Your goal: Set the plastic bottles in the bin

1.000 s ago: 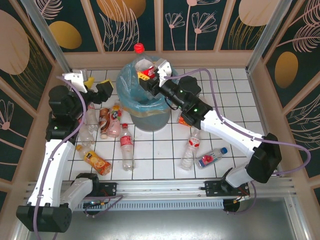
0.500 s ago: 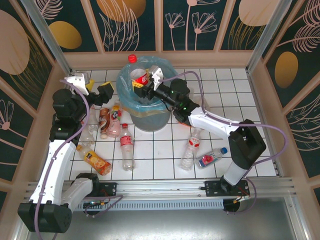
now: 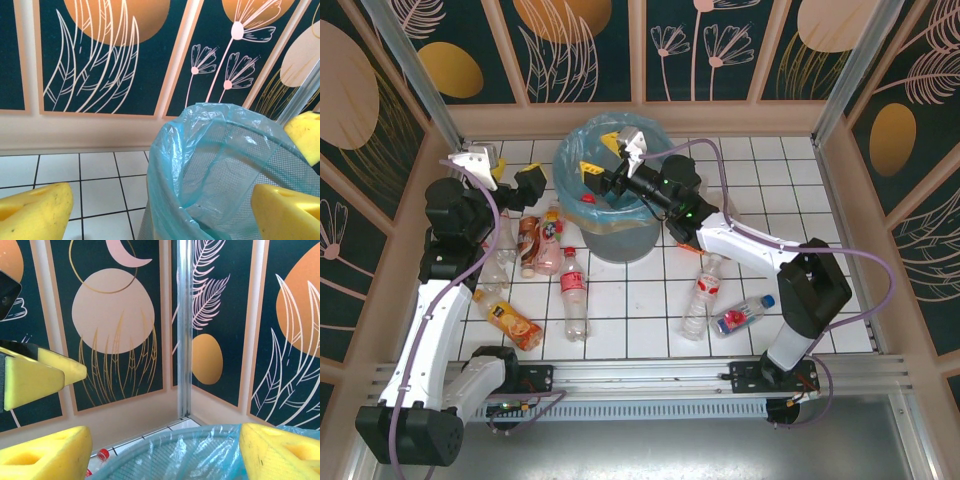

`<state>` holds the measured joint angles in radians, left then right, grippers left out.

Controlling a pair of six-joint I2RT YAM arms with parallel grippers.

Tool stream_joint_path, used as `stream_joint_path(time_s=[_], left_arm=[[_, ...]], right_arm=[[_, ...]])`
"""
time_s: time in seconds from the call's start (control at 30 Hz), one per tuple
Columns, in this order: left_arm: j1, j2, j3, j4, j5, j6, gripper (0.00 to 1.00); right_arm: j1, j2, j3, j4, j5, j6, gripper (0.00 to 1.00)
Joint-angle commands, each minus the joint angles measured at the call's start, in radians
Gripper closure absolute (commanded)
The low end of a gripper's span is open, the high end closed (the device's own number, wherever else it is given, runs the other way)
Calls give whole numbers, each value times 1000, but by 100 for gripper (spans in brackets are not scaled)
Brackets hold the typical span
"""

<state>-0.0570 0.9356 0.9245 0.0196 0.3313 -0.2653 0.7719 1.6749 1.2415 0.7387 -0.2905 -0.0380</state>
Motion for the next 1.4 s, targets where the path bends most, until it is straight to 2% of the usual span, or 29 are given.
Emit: stream_joint_path(time_s=[0.0,0.23,0.37,0.47,0.57,0.67,0.77,0.87,0.93,1.03,1.1,1.23,1.37], left_arm=[[5,-18,-12,34,-6,18,8],[5,-20,-9,28,-17,23,8],[5,-20,2,14,-38,25,9],[5,-27,28,-15,-58,19,10],[4,-36,74,-49,-54,21,14],[-12,-30,136,-122,-55,48,17],[-89,-7,205,-198,-116,93,17],[-233,43,281,-258,-211,136,19],[-321,98,340,-285,-236,157,20],[-474,208,460,-355,-318,190,21],[-569,268,507,-376,-366,216,21],[-691,313,483,-324,-284,241,21],[-805,348,444,-293,-268,256,22]], right_arm=[[1,-21,36,39,-16,27,22],[5,-40,62,-11,1,32,23],[21,-68,115,-103,33,31,23],[57,-110,171,-236,92,-1,23],[101,-158,240,-449,220,-17,23],[109,-230,253,-662,362,63,23],[96,-309,236,-886,495,165,23],[63,-372,222,-1149,599,265,23],[25,-421,198,-1308,630,334,23],[-77,-502,129,-1491,587,444,23],[-180,-557,47,-1550,488,499,23],[-385,-630,-149,-1531,255,536,25],[-493,-650,-320,-1428,118,543,30]])
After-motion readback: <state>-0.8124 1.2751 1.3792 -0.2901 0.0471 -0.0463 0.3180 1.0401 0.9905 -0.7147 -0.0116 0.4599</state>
